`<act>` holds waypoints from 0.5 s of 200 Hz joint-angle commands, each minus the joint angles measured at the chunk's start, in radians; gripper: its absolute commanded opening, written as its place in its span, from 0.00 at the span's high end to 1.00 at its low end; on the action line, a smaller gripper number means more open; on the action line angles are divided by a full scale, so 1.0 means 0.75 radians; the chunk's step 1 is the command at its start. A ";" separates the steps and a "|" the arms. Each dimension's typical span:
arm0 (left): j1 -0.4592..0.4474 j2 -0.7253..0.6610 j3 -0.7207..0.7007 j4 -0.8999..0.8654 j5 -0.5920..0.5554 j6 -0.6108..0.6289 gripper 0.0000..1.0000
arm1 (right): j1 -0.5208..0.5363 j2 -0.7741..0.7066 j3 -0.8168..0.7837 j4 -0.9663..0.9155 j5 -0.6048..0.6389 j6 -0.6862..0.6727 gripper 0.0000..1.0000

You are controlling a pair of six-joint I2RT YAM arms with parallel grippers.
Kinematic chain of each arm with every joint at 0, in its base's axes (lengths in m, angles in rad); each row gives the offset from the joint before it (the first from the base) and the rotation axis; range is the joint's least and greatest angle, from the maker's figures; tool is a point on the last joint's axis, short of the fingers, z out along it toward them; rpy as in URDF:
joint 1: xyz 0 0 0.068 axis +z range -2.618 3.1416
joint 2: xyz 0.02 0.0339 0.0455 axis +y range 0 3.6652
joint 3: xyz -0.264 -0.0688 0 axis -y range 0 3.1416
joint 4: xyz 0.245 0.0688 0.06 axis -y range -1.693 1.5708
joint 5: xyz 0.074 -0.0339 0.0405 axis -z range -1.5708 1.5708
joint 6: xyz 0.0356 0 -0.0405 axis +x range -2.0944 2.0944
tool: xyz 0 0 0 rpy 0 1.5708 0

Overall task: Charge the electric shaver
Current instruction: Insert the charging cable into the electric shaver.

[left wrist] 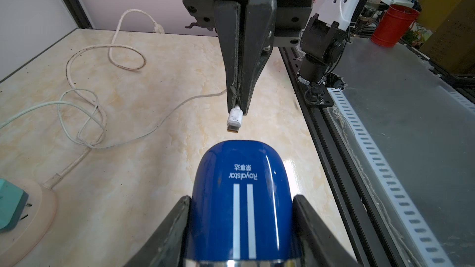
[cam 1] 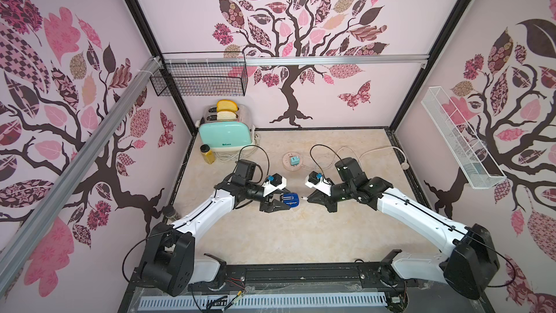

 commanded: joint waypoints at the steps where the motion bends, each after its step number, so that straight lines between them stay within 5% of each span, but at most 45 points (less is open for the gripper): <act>1: -0.006 0.004 0.030 0.007 0.051 -0.012 1.00 | 0.022 0.016 0.042 -0.017 -0.010 -0.006 1.00; 100: -0.005 0.006 0.017 0.001 0.039 -0.008 1.00 | 0.057 0.022 0.053 -0.008 -0.010 -0.002 1.00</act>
